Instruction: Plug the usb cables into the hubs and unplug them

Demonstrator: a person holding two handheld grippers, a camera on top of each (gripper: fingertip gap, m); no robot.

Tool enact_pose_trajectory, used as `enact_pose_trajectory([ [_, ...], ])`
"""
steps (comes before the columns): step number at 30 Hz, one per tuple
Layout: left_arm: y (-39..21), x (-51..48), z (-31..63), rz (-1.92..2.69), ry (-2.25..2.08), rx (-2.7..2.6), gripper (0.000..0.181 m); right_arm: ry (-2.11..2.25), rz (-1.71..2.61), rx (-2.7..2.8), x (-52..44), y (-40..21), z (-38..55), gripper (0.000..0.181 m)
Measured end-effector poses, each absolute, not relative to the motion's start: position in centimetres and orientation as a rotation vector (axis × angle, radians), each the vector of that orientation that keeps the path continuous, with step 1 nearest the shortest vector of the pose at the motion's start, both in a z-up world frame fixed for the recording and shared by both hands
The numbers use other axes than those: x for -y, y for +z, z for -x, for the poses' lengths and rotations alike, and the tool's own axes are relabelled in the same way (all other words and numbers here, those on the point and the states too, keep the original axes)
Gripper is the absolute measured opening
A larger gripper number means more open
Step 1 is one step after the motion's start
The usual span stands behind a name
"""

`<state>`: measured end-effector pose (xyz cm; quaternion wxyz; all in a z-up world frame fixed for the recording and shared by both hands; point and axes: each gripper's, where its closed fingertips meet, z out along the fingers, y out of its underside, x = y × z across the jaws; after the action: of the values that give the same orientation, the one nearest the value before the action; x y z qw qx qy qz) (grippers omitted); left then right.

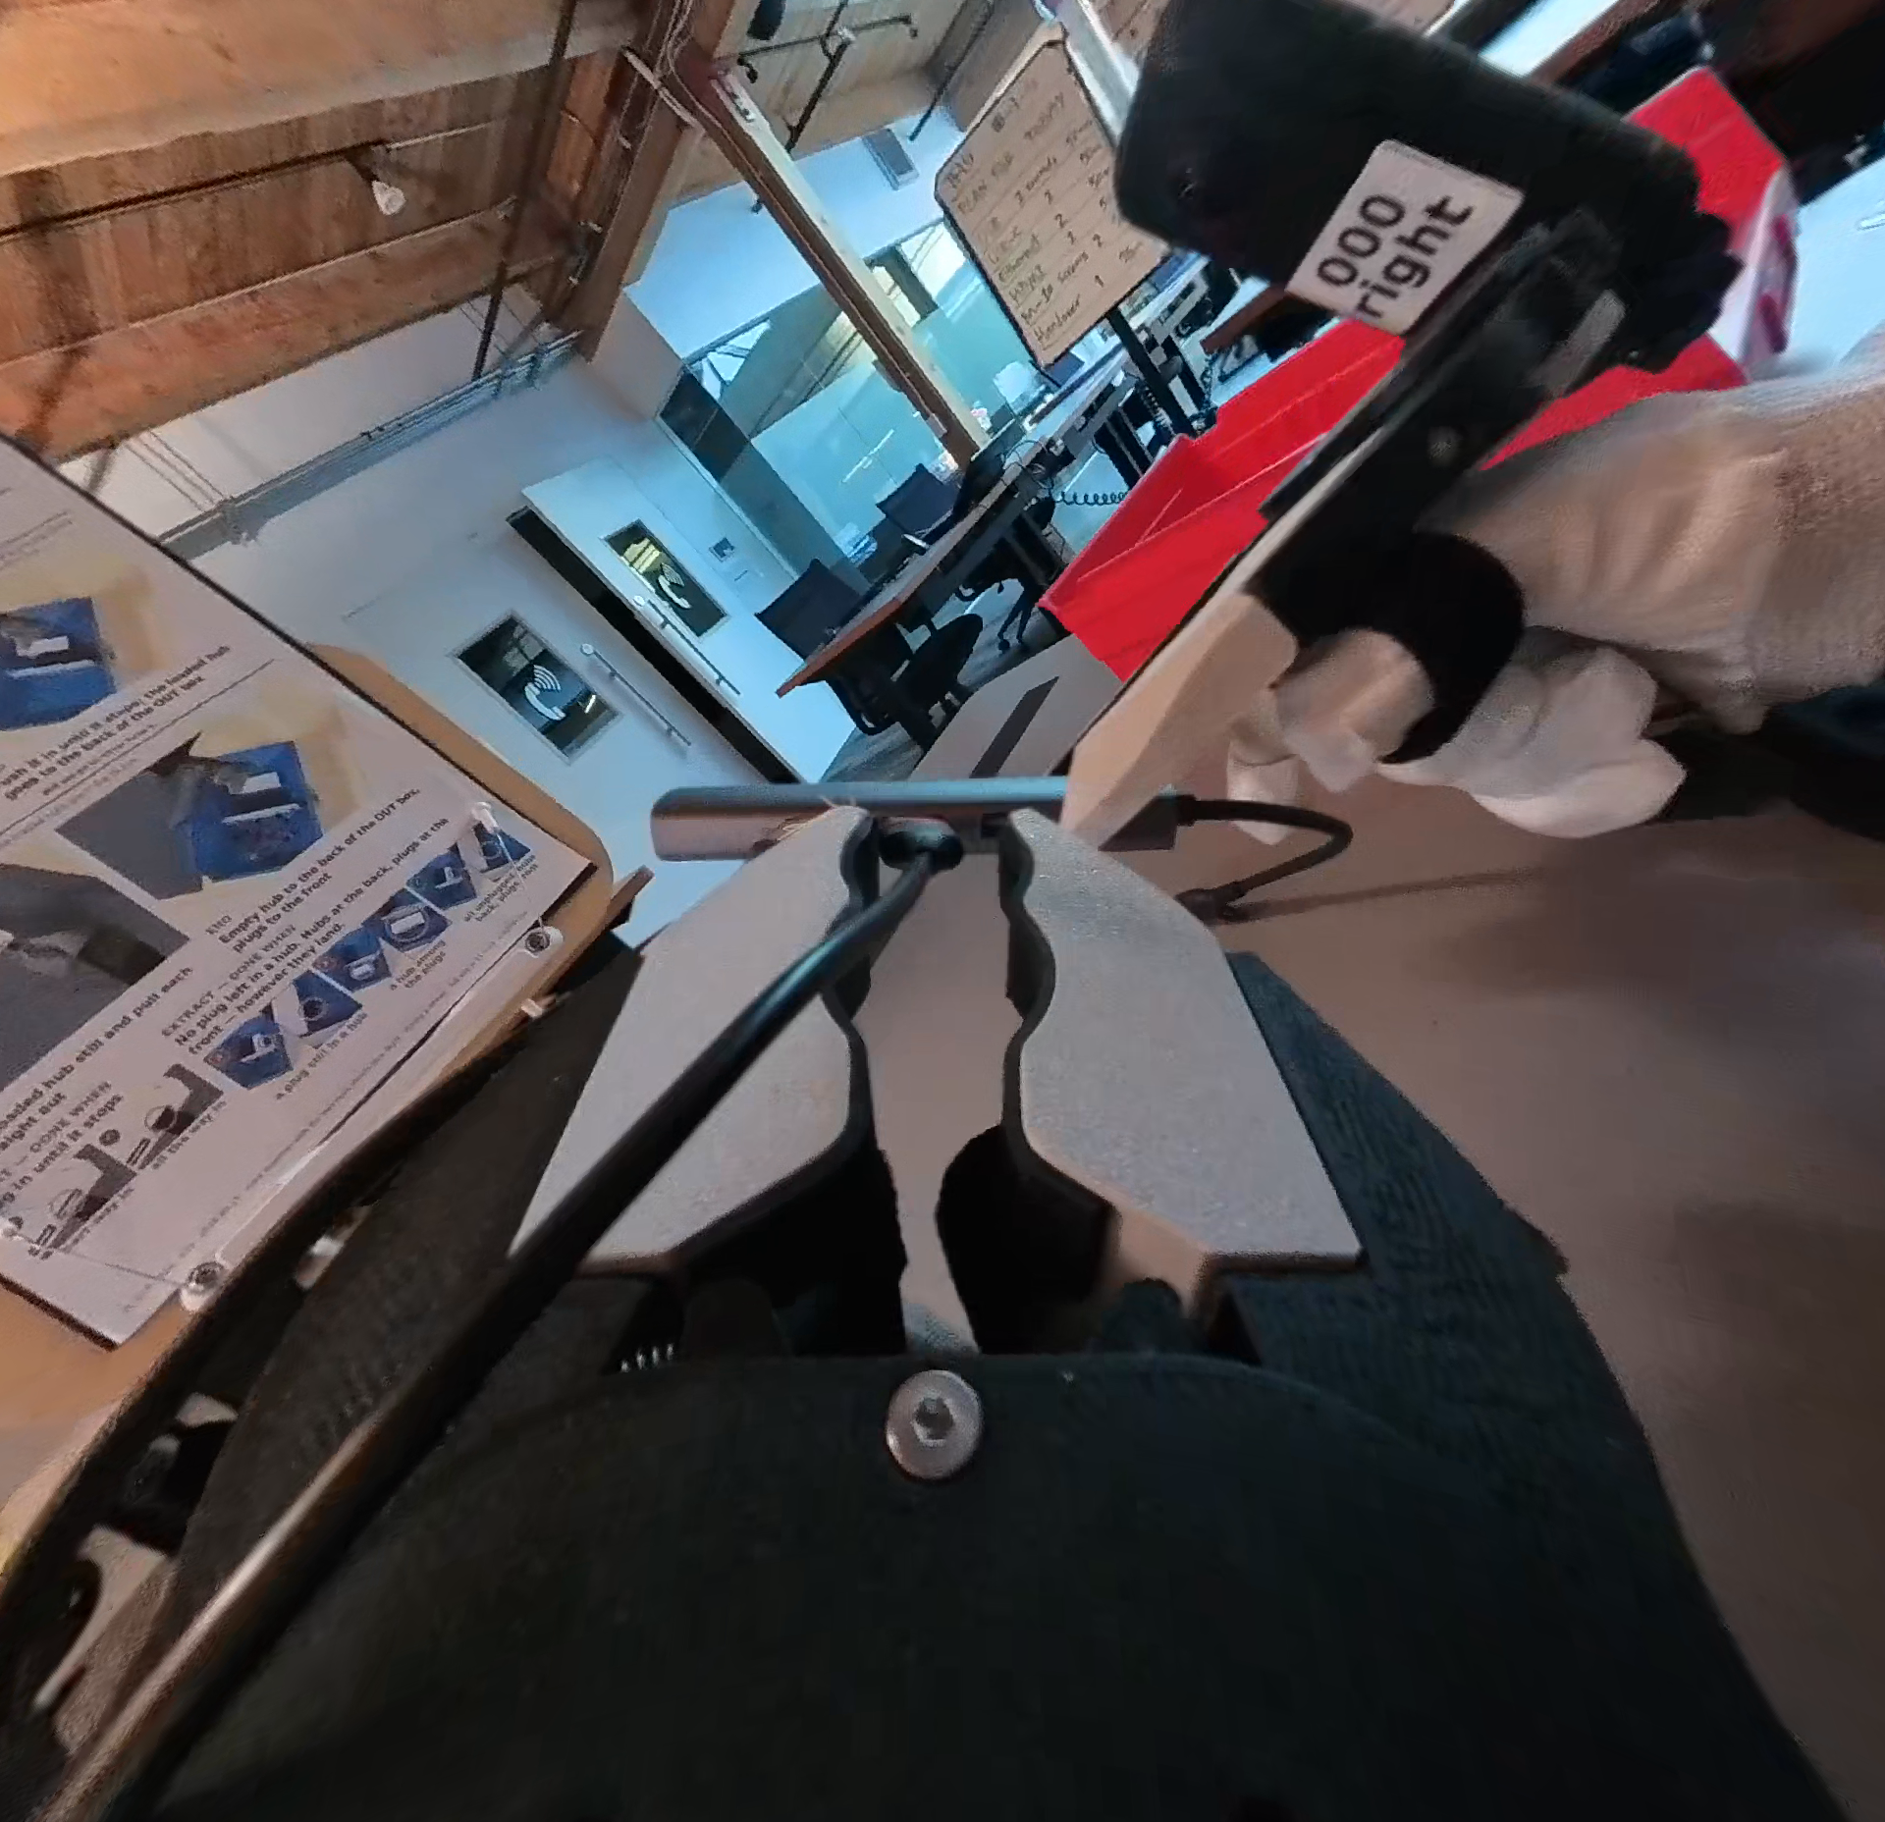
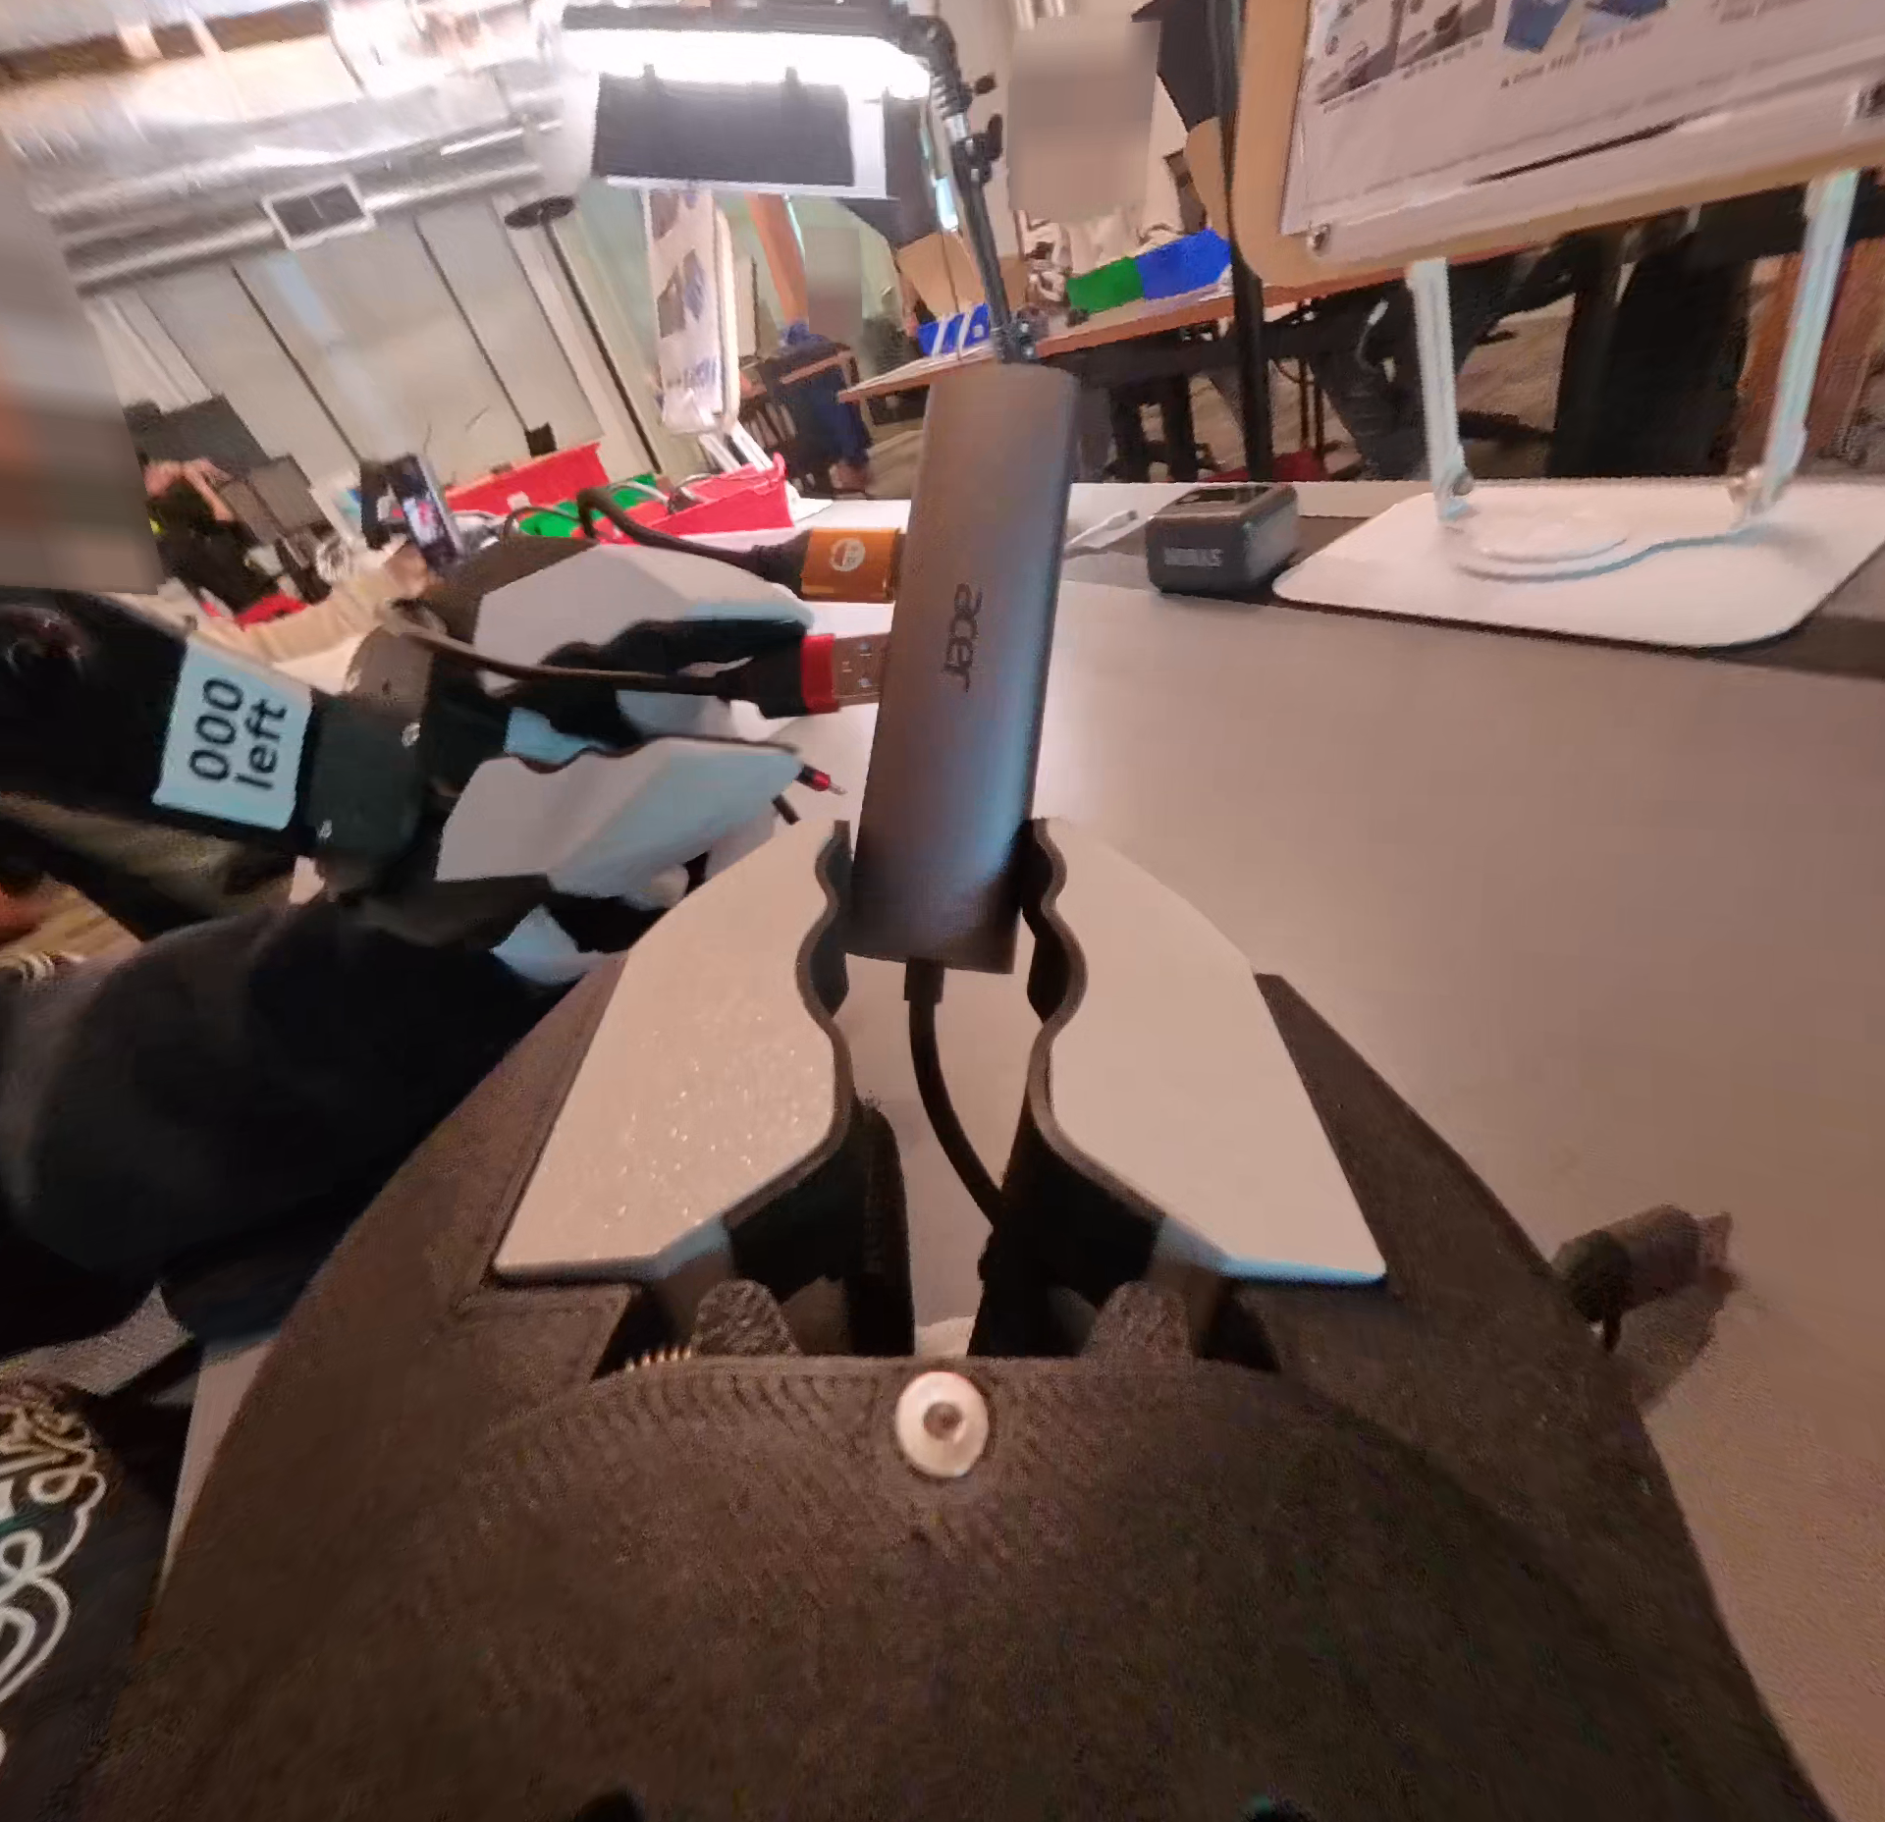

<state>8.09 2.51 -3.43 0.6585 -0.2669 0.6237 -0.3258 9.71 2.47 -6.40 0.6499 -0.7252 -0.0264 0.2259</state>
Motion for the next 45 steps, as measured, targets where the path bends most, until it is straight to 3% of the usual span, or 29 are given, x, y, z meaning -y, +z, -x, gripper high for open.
enact_pose_trajectory([
  [6, -3.6, -2.3, -8.0, 0.589, -0.749, -1.431, 0.007, 0.557, 1.609, 0.003, -2.3, -6.1, -10.7, 0.032],
  [12, -1.4, -2.5, -7.1, 0.590, -0.860, -1.326, 0.003, 0.511, 1.666, 0.004, -2.5, -6.9, -11.0, 0.032],
  [21, 3.8, -3.5, -3.8, 0.699, -1.509, -0.927, 0.000, 0.771, 1.646, -0.087, -3.0, -7.7, -9.8, 0.032],
  [29, 3.4, -4.1, -4.3, 0.790, -1.567, -0.898, 0.000, 0.183, 2.074, 0.082, -2.9, -13.1, -12.2, 0.032],
  [33, 3.2, -4.6, -4.4, 0.831, -1.619, -0.872, 0.000, 0.253, 2.242, 0.175, -2.7, -16.2, -10.4, 0.033],
  [36, 3.1, -5.1, -4.5, 0.885, -1.703, -0.838, 0.000, 0.176, 2.016, 0.290, -3.8, -12.7, -9.5, 0.064],
  [38, 2.8, -5.4, -4.7, 0.936, -1.801, -0.799, 0.000, 0.052, 1.724, 0.401, -3.7, -8.1, -8.3, 0.073],
  [41, 2.1, -5.2, -5.2, 1.009, -1.957, -0.739, 0.000, -0.149, 1.348, 0.533, -1.6, -3.4, -5.7, 0.056],
  [43, 1.6, -4.7, -5.6, 1.043, -2.020, -0.731, 0.000, -0.206, 1.288, 0.601, -1.2, -3.2, -4.3, 0.045],
  [45, 1.3, -3.9, -6.0, 1.051, -2.040, -0.753, 0.000, -0.260, 1.321, 0.618, -1.8, -3.8, -4.1, 0.045],
])
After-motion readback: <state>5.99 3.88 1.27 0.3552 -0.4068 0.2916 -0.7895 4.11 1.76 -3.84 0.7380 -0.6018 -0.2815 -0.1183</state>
